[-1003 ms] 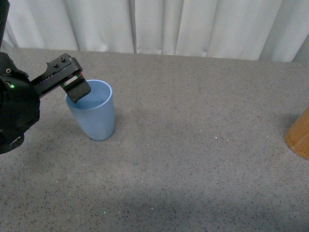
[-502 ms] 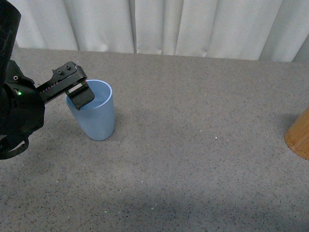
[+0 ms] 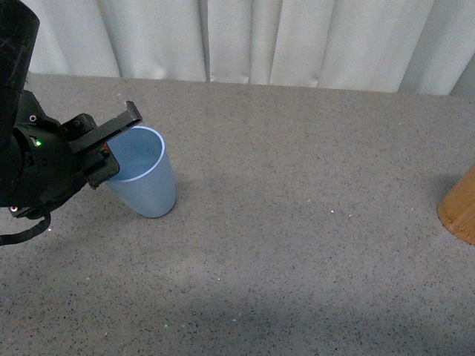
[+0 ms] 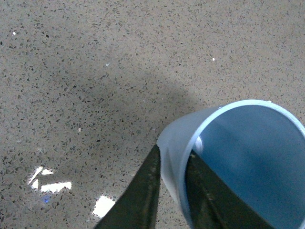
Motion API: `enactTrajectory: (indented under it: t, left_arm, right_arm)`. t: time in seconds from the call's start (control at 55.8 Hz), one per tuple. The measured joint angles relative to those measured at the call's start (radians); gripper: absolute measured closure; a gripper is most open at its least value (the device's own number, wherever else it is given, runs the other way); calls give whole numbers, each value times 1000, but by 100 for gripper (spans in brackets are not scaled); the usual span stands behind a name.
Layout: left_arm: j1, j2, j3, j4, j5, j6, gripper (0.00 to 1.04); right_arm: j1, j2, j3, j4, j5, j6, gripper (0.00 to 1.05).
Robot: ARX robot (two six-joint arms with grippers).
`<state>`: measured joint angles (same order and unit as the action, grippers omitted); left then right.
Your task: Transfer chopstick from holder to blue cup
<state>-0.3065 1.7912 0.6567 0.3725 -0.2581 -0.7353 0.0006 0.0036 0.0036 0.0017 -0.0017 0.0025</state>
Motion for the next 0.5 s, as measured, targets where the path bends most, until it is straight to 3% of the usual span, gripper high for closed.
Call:
enactTrajectory:
  t: [0.09,0.502]
  left_arm:
    - [-8,0,0,0,7,-7,101]
    - [-43,-18,55,-28,61,-5,101]
  right_arm:
    - [0,0,0,0,0,0,10]
    - [0,0,0,0,0,0,10]
